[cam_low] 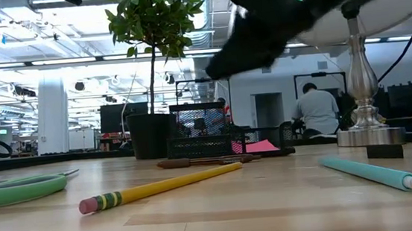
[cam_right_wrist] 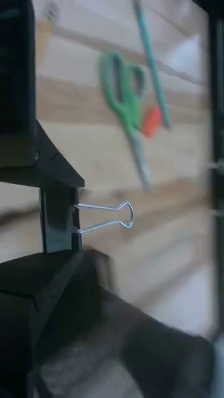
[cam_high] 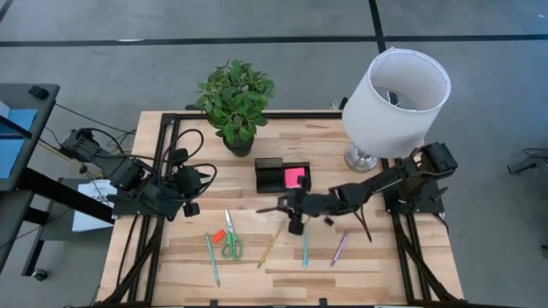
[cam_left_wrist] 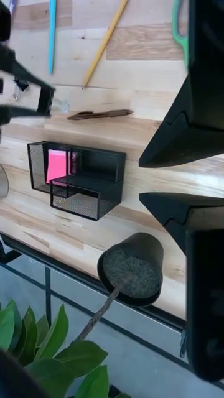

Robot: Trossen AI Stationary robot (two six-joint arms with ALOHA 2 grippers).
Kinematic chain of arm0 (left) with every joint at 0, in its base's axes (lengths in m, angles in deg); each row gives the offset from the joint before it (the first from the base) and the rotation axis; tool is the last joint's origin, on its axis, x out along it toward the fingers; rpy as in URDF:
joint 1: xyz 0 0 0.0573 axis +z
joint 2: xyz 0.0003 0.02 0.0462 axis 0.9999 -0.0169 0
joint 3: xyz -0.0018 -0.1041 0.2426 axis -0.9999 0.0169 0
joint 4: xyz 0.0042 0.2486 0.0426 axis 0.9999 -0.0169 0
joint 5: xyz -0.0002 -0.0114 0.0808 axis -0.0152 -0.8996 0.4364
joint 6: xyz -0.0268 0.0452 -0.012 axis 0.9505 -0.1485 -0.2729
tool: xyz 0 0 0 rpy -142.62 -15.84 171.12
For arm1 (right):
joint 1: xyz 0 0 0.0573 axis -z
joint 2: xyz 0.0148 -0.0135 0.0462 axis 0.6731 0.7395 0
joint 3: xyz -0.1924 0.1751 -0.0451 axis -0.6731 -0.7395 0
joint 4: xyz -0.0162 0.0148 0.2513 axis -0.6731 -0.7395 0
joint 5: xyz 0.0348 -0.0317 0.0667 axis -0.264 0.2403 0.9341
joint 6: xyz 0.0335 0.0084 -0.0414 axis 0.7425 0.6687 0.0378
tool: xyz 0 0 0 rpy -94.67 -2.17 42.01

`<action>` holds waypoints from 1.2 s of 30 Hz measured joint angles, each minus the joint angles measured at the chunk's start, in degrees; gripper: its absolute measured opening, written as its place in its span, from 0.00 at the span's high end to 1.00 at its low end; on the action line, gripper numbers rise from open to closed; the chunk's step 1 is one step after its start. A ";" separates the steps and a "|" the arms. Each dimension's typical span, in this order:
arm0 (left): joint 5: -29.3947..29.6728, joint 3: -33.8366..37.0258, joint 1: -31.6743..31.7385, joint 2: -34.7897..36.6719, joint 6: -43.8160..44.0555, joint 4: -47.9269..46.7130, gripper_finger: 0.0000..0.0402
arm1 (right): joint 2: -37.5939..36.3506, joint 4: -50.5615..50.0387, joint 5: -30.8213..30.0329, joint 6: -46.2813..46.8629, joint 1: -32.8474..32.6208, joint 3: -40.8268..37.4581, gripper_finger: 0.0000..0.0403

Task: Pick and place office supplies into organizer
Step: Put the left black binder clip into the black desk organizer, then put the black binder clip into the black desk organizer

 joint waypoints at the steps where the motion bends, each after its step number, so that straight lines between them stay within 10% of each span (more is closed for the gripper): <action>1: 0.00 0.00 0.00 0.02 0.07 0.04 0.83 | 0.00 -0.12 -0.09 -1.10 1.07 0.68 0.67; 13: -1.00 0.00 0.00 0.00 1.95 0.23 0.83 | 5.87 -2.68 2.53 -4.97 10.88 1.97 0.65; 19: -1.00 0.00 0.00 0.02 2.29 0.20 0.83 | 10.30 -2.66 -4.97 -10.10 10.91 3.92 0.63; 36: -1.11 0.00 0.00 0.02 3.17 0.21 0.83 | 13.48 -4.73 -1.34 -6.58 7.04 9.00 0.44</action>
